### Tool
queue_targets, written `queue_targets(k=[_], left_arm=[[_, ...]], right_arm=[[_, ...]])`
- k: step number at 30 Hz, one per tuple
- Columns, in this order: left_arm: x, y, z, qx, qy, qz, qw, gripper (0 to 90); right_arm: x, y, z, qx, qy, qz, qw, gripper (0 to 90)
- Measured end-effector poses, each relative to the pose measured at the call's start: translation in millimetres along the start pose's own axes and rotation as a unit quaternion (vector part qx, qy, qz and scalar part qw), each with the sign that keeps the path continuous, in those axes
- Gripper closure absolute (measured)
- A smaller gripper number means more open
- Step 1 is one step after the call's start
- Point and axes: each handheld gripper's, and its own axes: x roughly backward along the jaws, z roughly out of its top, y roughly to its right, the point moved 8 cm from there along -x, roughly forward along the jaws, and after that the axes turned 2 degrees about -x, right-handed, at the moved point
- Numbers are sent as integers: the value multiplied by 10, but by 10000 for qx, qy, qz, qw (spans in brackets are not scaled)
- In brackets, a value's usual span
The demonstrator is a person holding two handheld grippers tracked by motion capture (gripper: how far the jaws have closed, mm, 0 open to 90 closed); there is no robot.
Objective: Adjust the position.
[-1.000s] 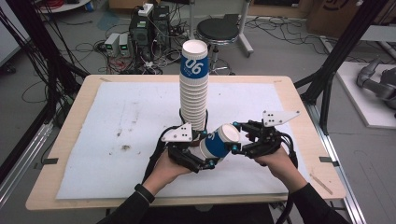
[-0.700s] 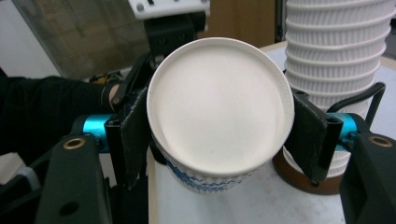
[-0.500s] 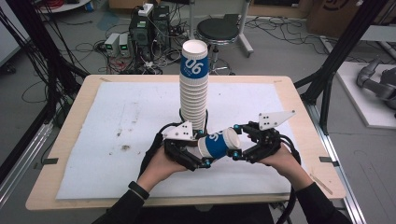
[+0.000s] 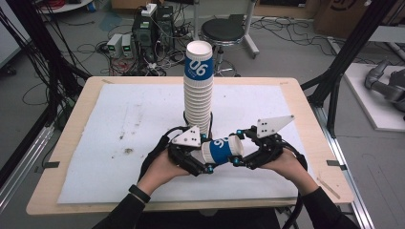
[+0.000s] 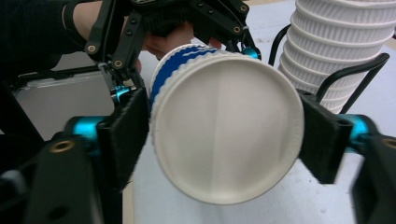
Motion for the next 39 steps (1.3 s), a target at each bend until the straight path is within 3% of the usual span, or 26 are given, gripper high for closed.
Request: queue_targets(k=[3, 6, 7, 8, 13, 15, 16, 18, 21, 24, 29, 34, 36, 39], left_arm=[[31, -15, 35, -24, 189, 65, 9998, 170], [67, -30, 91, 186, 653, 85, 9977, 120], [67, -30, 91, 186, 653, 85, 9977, 104], [69, -22, 104, 297, 861, 31, 9958, 91], [60, -23, 90, 430, 1024, -42, 9938, 78], [69, -28, 91, 544, 1225, -93, 9909, 78], [69, -28, 91, 544, 1225, -93, 9909, 78], [74, -28, 107, 687, 1404, -187, 9875, 78], [91, -8, 140, 689, 1562, -330, 9848, 79], [118, 12, 159, 636, 1661, -447, 9830, 138], [139, 12, 160, 603, 1588, -452, 9844, 176], [149, 10, 162, 450, 1295, -359, 9899, 185], [151, 9, 157, 443, 1236, -339, 9908, 187], [134, -1, 106, 305, 797, -264, 9960, 187]], right_arm=[[15, 14, -8, -56, 54, 119, 9999, 281], [54, 13, 18, -149, 257, 260, 9992, 301], [54, 13, 18, -149, 257, 260, 9992, 301], [75, 8, 46, -178, 395, 280, 9987, 305], [112, 11, 64, -279, 636, 408, 9967, 307], [137, 20, 72, -295, 712, 432, 9961, 307], [137, 20, 72, -295, 712, 432, 9961, 307], [174, 9, 95, -360, 857, 587, 9939, 307], [178, -7, 104, -338, 913, 683, 9929, 307], [167, -16, 99, -317, 895, 717, 9929, 306], [157, -14, 80, -383, 851, 790, 9925, 305], [144, -2, 54, -368, 724, 734, 9940, 253], [145, 4, 46, -384, 648, 691, 9948, 213], [182, 0, 34, -103, 356, 479, 9982, 210]])
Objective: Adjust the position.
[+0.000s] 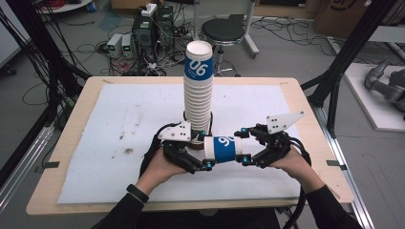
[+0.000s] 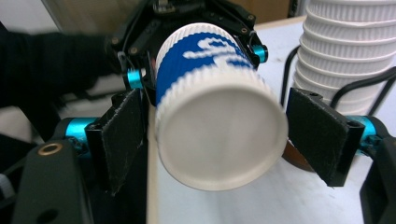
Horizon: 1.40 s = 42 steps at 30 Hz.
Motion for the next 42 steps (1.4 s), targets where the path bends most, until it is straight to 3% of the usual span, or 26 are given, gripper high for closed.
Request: queue_targets(k=[1, 3, 4, 5, 7, 12, 22, 25, 28, 31, 34, 37, 38, 42], left_arm=[[0, 0, 0, 0, 0, 0, 10000, 187], [-11, -1, -14, -83, -226, 70, 9997, 188], [-11, -1, -14, -83, -226, 70, 9997, 189], [-13, -3, -22, -138, -340, 93, 9993, 189], [-27, 11, -40, -261, -594, 135, 9978, 191], [-54, 23, -58, -313, -731, 140, 9967, 191], [-47, 32, -34, -231, -546, 45, 9982, 199], [-47, 42, -21, -243, -502, 16, 9984, 200], [-31, 46, 7, -249, -373, -9, 9990, 187], [0, 54, 72, -124, 39, -34, 9999, 164], [9, 48, 91, -59, 205, -46, 9998, 138], [15, 32, 99, 102, 424, -54, 9990, 101], [18, 23, 108, 212, 635, -88, 9977, 101], [21, 20, 146, 343, 954, -126, 9948, 101]], right_arm=[[0, 0, 0, 0, 0, 0, 10000, 210], [-9, -28, -21, 315, -332, -211, 9987, 210], [-21, -30, -34, 444, -465, -283, 9975, 210], [-21, -30, -34, 444, -465, -283, 9975, 210], [-78, -41, -85, 676, -812, -446, 9934, 210], [-176, -40, -163, 789, -1116, -507, 9893, 210], [-269, -23, -226, 697, -1227, -418, 9891, 218], [-268, -17, -233, 740, -1238, -414, 9887, 274], [-251, -25, -229, 768, -1205, -338, 9892, 287], [-218, -41, -189, 705, -986, -206, 9924, 292], [-192, -38, -165, 633, -851, -156, 9942, 293], [-121, -35, -115, 532, -544, -52, 9971, 293], [-105, -33, -103, 511, -463, -29, 9976, 294], [-96, -34, -79, 361, -204, 75, 9991, 293]])
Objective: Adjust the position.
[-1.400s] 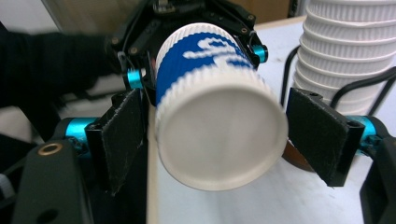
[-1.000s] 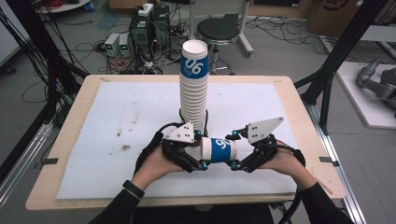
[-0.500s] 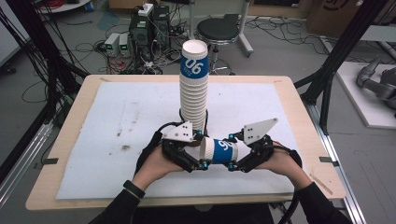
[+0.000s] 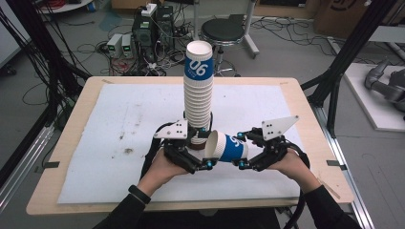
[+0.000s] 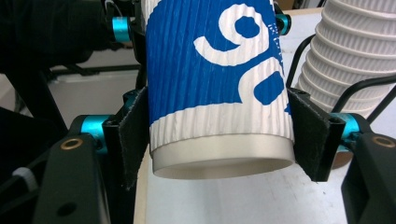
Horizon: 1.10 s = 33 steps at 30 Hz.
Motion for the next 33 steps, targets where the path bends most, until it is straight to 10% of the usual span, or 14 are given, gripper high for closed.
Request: queue_targets(k=[16, 27, 33], left_arm=[[24, 20, 20, -137, -216, 23, 9997, 196], [-23, 57, -25, -567, -1085, 154, 9924, 202], [-43, 90, 6, -542, -1011, 127, 9933, 202]], right_arm=[[-75, -8, -27, -20, 14, -13, 10000, 279], [-164, -24, -132, 560, -900, -415, 9935, 244], [-252, -38, -177, 558, -965, -308, 9933, 302]])
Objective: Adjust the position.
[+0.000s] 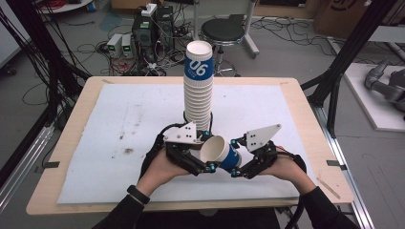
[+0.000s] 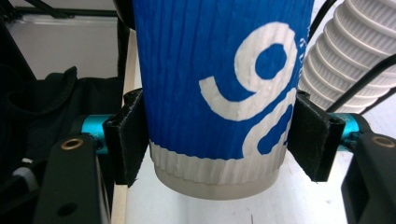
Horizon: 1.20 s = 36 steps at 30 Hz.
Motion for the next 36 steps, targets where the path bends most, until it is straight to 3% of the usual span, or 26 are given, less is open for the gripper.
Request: queue_targets(k=[4, 5, 7, 13, 15, 19, 29, 33, 36], left_arm=[[12, 0, 87, 156, 420, 70, 9990, 165], [12, 0, 87, 156, 420, 70, 9990, 163], [19, 6, 123, 259, 722, 41, 9970, 155], [8, -7, 131, 524, 954, 21, 9941, 139], [15, -4, 149, 671, 1124, -53, 9914, 139], [17, 0, 171, 698, 1250, -81, 9897, 154], [26, 13, 172, 571, 1169, -39, 9915, 201], [30, 21, 169, 393, 944, 26, 9947, 203], [34, 24, 165, 363, 865, 30, 9956, 206]], right_arm=[[30, 16, 31, -92, 295, 118, 9995, 303], [42, 14, 44, -135, 381, 168, 9990, 303], [65, 15, 60, -161, 498, 207, 9984, 303], [113, 31, 95, -296, 893, 243, 9953, 303], [117, 26, 95, -307, 930, 260, 9949, 303], [86, 19, 92, -359, 1011, 295, 9938, 303], [38, 1, 92, -314, 1010, 242, 9941, 293], [47, -4, 93, -241, 950, 128, 9951, 263], [30, -10, 90, -262, 854, 75, 9960, 238]])
